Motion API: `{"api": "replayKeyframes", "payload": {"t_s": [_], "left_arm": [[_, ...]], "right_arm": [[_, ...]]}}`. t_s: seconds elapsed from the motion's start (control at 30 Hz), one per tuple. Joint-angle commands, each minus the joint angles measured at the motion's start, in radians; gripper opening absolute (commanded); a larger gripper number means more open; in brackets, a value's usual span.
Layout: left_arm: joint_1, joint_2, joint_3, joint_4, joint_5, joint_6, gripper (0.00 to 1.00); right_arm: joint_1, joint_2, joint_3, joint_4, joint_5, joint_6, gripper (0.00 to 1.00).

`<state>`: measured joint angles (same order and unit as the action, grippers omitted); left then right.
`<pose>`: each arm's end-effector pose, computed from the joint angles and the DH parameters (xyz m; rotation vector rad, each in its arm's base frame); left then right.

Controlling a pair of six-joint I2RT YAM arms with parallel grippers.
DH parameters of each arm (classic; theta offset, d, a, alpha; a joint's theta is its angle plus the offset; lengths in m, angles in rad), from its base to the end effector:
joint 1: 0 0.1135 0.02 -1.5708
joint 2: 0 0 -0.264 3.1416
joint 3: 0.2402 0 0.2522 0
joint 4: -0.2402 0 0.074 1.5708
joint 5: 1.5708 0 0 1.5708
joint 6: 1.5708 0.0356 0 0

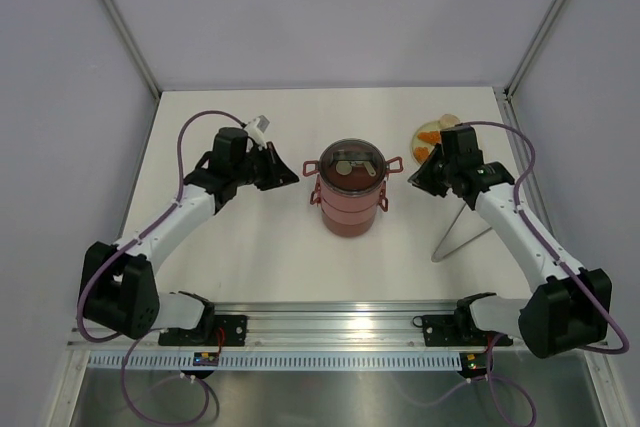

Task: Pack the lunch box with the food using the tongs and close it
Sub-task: Close the fastener on the packing box.

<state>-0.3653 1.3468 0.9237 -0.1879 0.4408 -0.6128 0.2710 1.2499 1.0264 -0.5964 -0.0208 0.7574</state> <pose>0.2714 -0.1200 0.2641 -0.0177 2.3056 -1.0129 0.2538 0.0713 0.2881 0.5807 2.3820 0.4975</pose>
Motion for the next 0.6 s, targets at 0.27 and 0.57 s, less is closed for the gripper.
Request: {"api": "replayKeyframes", "payload": {"t_s": [0.27,0.57], "left_arm": [[-0.001,-0.106,0.176,-0.065,0.048,0.053,0.00],[-0.023,-0.103,0.211,-0.087,0.091,0.051,0.00]], "right_arm": [[-0.023,-0.113,0.202,-0.066,-0.041,-0.030,0.23],[0.013,-0.132,0.274,-0.072,-0.094,-0.035,0.22]]}}
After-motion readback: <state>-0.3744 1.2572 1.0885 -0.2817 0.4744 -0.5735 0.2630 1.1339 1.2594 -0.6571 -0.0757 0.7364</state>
